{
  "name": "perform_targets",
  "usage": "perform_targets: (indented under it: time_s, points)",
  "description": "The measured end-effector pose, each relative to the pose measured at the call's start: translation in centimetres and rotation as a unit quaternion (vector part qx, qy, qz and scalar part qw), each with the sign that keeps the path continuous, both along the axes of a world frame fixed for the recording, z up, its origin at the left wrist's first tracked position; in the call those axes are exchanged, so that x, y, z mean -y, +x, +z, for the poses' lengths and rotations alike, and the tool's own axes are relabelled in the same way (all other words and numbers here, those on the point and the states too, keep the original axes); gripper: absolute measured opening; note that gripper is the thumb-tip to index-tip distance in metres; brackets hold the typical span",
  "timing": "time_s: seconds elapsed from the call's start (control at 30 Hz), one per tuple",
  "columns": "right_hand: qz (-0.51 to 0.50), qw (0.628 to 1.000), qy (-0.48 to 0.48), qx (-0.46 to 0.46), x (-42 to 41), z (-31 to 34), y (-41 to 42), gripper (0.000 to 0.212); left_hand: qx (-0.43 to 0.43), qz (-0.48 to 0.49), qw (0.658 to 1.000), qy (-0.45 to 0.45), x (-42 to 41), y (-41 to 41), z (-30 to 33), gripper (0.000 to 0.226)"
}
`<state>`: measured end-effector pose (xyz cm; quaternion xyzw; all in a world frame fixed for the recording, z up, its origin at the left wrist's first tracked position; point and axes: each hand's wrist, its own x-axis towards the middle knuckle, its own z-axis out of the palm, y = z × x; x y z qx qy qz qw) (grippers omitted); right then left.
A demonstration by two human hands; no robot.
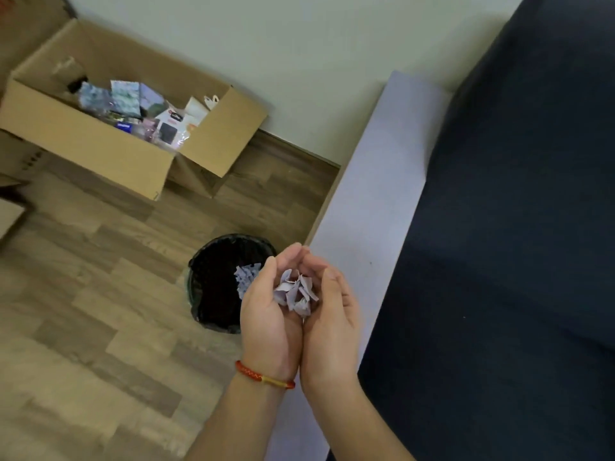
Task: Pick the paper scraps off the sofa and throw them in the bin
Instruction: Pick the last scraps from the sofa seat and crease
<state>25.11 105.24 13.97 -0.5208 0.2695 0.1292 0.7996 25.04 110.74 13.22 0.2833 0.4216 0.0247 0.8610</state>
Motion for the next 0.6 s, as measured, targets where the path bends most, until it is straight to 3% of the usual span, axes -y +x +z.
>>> perform_targets:
  time_s: [0.3, 0.47, 0.6]
  points:
    - [0.083, 0.993, -0.086, -0.020, -9.8, -4.6, 2.6, 0.045, -0.078, 0.051, 0.995, -0.023, -9.4, 1.6, -6.1, 0.047]
    - [0.116, 0.975, -0.130, -0.137, -13.4, -9.8, 3.4, 0.027, -0.157, 0.045, 0.984, -0.066, -12.6, 1.6, -9.3, 0.043]
    - [0.144, 0.958, -0.144, -0.204, -15.1, -13.0, 3.7, 0.024, -0.191, 0.031, 0.976, -0.096, -14.2, 1.4, -11.3, 0.043]
